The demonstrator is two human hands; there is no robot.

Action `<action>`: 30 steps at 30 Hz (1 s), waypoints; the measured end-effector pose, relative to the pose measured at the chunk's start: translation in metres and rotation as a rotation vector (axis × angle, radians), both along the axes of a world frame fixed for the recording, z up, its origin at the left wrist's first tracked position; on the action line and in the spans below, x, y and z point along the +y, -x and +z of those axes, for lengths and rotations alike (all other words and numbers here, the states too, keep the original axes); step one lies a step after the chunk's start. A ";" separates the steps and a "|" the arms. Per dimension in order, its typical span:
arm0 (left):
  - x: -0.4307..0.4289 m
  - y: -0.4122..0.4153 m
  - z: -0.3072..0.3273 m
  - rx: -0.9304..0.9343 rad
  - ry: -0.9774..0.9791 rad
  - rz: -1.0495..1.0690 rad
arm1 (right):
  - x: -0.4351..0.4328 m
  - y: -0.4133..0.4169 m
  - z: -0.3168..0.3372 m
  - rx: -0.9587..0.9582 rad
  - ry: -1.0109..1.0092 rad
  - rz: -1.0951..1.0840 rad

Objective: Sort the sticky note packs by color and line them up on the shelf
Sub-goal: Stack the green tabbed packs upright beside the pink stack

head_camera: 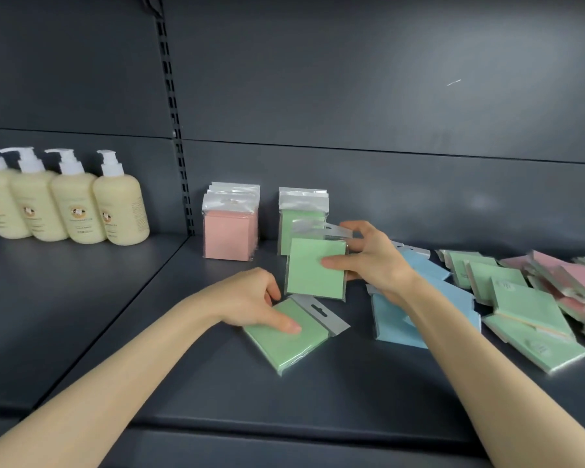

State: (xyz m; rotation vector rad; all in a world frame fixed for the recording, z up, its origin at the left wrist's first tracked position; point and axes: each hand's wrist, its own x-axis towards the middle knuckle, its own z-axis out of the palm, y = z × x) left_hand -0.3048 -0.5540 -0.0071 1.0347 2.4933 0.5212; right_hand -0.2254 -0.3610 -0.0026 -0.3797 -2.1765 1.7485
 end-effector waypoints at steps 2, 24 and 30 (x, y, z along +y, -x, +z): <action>0.001 -0.001 0.001 -0.045 -0.041 0.010 | -0.002 -0.001 -0.001 0.000 -0.006 0.023; 0.019 0.024 -0.024 -0.327 -0.844 0.140 | -0.014 0.006 -0.005 0.096 0.073 0.097; 0.031 0.040 -0.025 -0.172 -0.766 0.072 | -0.010 0.015 -0.001 0.001 -0.111 0.114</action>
